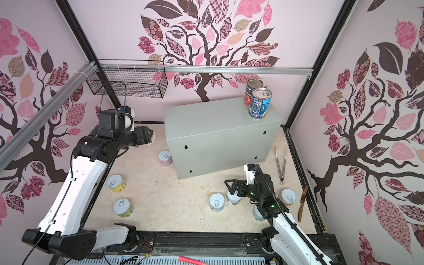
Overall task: Place and organize the canned foods onto the counter
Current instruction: 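Lift the pink can with the left gripper up toward the cabinet top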
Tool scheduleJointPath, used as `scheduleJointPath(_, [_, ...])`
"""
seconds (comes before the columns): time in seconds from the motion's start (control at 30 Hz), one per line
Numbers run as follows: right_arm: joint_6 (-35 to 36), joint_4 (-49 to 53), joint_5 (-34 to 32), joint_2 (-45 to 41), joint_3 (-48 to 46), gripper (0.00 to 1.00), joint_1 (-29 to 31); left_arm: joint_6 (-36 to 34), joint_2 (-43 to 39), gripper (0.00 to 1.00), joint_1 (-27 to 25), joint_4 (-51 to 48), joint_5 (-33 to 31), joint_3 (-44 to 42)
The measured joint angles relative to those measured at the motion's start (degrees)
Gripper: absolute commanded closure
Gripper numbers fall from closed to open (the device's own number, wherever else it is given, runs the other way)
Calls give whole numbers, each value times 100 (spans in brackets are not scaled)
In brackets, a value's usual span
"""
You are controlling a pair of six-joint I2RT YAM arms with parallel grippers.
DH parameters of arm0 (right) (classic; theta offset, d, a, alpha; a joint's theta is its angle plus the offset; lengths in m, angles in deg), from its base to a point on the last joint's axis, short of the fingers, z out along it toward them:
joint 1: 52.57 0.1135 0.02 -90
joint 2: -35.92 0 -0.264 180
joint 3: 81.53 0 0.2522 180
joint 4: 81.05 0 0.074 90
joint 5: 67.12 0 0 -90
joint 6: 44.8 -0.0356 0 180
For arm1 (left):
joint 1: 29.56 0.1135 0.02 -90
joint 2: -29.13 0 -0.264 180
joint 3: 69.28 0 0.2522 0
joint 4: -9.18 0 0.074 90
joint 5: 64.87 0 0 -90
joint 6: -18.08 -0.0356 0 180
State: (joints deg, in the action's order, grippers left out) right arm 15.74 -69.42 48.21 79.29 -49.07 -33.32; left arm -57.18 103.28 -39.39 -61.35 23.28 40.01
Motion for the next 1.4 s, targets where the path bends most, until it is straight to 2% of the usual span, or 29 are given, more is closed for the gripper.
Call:
scheduleJointPath(0.2, [57,66,-118,133,0,0,168,-192,542,36,-122,-470,407,1331])
scheduleJointPath(0.43, [105,68,-210,142,0,0,208,-566,1287,36,-916,-1182,297,2835])
scheduleJointPath(0.6, [116,63,-238,162,0,0,221,-706,1681,36,-1161,-1550,254,3425])
scheduleJointPath(1.07, [118,35,-262,227,0,0,245,-905,2479,34,-1635,-1867,170,3998])
scheduleJointPath(1.4, [116,-4,-260,317,0,0,249,-1034,2778,20,-1823,-1853,74,4262])
